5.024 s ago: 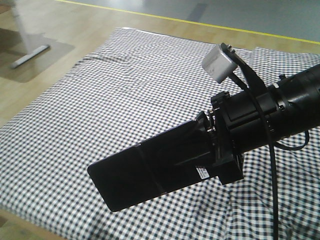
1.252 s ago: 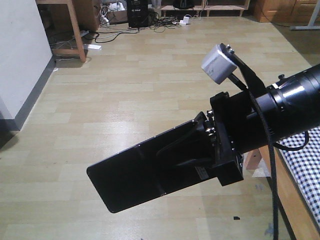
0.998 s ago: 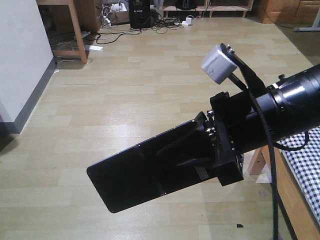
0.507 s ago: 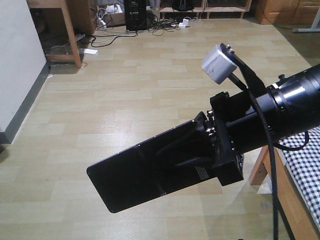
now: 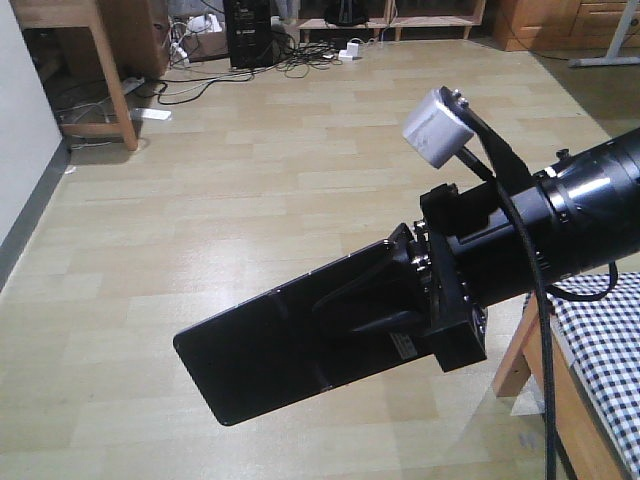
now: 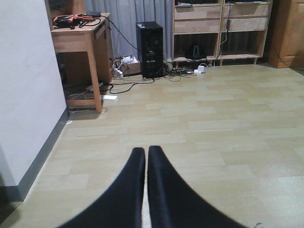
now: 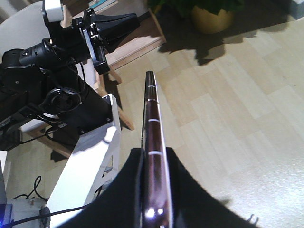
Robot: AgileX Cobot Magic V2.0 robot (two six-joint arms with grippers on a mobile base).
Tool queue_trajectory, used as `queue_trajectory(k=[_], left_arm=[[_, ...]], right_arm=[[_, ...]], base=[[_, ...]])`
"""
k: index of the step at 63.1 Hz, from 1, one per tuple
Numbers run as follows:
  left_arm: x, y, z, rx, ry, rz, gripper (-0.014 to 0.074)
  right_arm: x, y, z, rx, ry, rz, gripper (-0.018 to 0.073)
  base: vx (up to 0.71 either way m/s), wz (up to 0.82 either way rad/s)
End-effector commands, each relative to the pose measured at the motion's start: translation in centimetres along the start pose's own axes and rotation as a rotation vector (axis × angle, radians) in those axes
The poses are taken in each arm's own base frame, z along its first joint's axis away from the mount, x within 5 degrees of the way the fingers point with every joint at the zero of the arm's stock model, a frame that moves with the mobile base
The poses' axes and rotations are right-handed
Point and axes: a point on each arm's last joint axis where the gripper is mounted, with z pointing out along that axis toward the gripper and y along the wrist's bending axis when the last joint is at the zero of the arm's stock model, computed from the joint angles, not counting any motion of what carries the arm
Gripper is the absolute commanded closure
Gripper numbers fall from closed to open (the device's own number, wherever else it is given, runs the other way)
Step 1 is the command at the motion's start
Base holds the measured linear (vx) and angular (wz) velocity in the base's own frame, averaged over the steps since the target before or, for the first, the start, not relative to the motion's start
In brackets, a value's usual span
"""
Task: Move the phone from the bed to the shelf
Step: 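Drive the base across the floor toward the wooden shelves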
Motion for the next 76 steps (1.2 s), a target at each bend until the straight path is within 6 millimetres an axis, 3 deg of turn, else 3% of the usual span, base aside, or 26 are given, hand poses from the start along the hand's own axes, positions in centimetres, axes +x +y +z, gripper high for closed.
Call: queue_trajectory(k=[1, 76], left_arm=[[-0.43, 0.02, -0.03, -0.003, -0.071, -0.009, 0.0595], [-0.43, 0.02, -0.03, -0.003, -0.071, -0.009, 0.0595]], right_arm=[[-0.97, 1.92, -1.0, -0.074, -0.056, -0.032, 0.0561], [-0.97, 1.92, -1.0, -0.074, -0.056, -0.032, 0.0561]], base=[[0.22, -0.1], [0.28, -0.09]])
